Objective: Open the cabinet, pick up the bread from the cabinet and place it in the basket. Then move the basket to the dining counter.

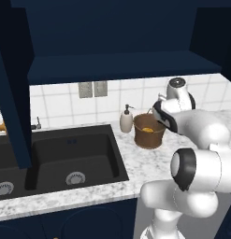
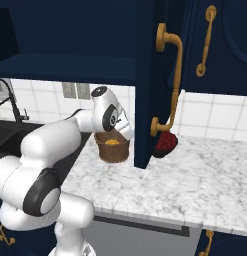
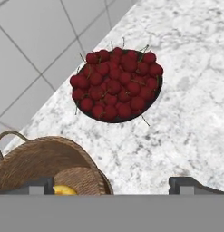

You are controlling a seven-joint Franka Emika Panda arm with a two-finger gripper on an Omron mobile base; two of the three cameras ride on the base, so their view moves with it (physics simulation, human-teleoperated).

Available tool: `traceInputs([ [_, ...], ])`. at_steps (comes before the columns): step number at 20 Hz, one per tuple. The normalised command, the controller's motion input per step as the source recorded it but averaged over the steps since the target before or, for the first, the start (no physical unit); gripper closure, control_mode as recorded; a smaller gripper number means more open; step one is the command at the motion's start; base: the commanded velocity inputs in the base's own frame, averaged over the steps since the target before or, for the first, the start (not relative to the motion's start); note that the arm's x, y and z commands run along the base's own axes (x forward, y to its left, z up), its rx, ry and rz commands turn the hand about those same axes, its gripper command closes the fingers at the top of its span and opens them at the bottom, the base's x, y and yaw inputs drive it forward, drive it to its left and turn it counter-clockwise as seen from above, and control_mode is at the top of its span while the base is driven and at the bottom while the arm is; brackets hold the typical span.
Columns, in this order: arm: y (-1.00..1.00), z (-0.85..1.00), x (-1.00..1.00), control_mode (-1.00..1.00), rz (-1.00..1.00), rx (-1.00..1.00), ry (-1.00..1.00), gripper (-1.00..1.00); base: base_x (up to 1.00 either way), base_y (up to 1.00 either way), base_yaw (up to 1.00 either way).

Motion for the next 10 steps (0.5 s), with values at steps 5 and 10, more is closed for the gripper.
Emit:
traceInputs([
  [5,0.06,-0.32,0.03,-1.0,0.11,0.12,-0.01,-1.0,0.0,0.0,0.0],
  [10,0.13,0.0,0.28,-1.0,0.11,0.07,0.0,-1.0,0.0,0.0,0.0],
])
